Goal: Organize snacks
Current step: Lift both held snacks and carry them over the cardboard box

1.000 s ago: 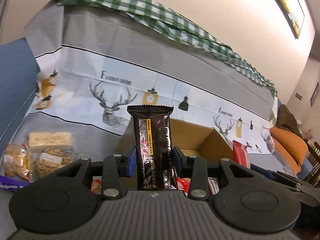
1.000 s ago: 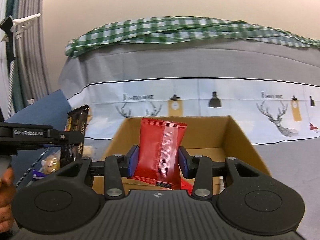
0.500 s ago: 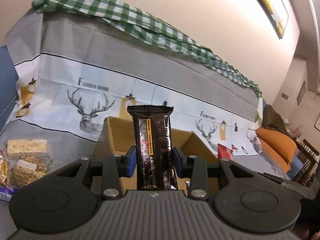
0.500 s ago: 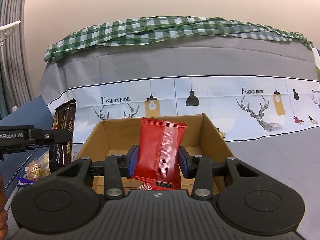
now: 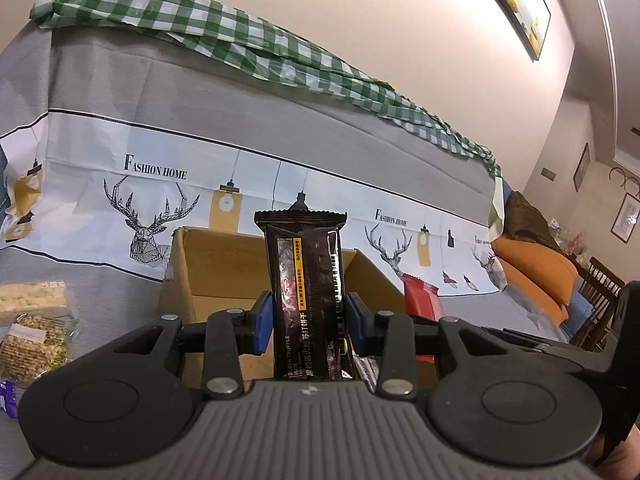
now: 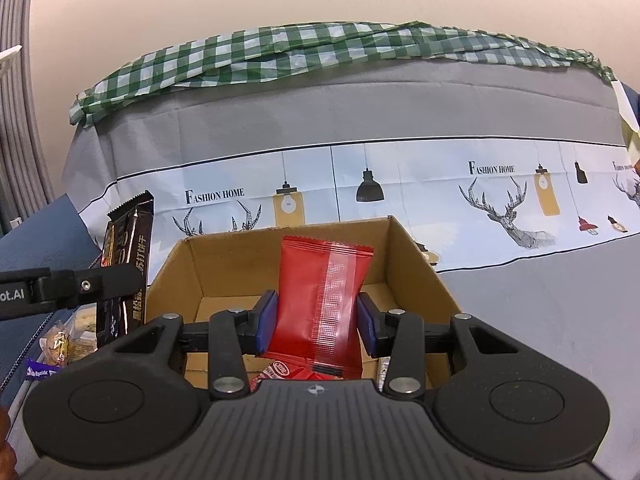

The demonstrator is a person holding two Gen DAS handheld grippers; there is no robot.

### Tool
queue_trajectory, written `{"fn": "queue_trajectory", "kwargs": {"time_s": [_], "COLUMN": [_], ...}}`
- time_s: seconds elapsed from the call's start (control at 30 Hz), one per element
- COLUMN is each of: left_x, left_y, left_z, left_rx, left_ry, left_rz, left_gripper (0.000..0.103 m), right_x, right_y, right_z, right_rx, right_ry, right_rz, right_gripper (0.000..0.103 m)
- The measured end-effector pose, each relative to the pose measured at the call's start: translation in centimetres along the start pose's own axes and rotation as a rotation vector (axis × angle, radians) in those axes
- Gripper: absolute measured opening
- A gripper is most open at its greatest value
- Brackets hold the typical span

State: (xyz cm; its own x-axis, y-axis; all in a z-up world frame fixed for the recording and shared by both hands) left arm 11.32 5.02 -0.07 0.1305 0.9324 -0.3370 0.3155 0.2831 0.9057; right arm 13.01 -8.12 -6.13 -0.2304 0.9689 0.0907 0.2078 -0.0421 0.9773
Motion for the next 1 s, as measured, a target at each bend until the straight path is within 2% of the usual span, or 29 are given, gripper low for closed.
{"fn": "queue_trajectory", "kwargs": {"time_s": [1.0], "left_x": [-1.5], "left_y": [-1.4], "left_z": [1.3], "left_rx": [0.028], "left_ry": [-0.046], "left_rz": [0.057], "left_gripper": [0.042], "right_x": [0.1], "right_y": [-0.1], "right_z": [0.4], "right_rx": [-0.005], "right_ry": [-0.035], "right_rz": [-0.019], "right_gripper": [0.044]}}
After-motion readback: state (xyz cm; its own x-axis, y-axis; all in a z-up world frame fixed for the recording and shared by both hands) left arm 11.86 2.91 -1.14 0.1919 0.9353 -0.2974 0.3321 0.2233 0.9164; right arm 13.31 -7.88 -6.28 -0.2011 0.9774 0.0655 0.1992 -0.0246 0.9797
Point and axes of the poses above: each gripper's, at about its wrist camera, not at the fingertips, and z roughly the way its jaws point, x to its left, y to its top, the point moved 7 cm from there along z, roughly the way its jaws point, and after that the axes turned 9 degrees about -x, right-handed, at the moved point
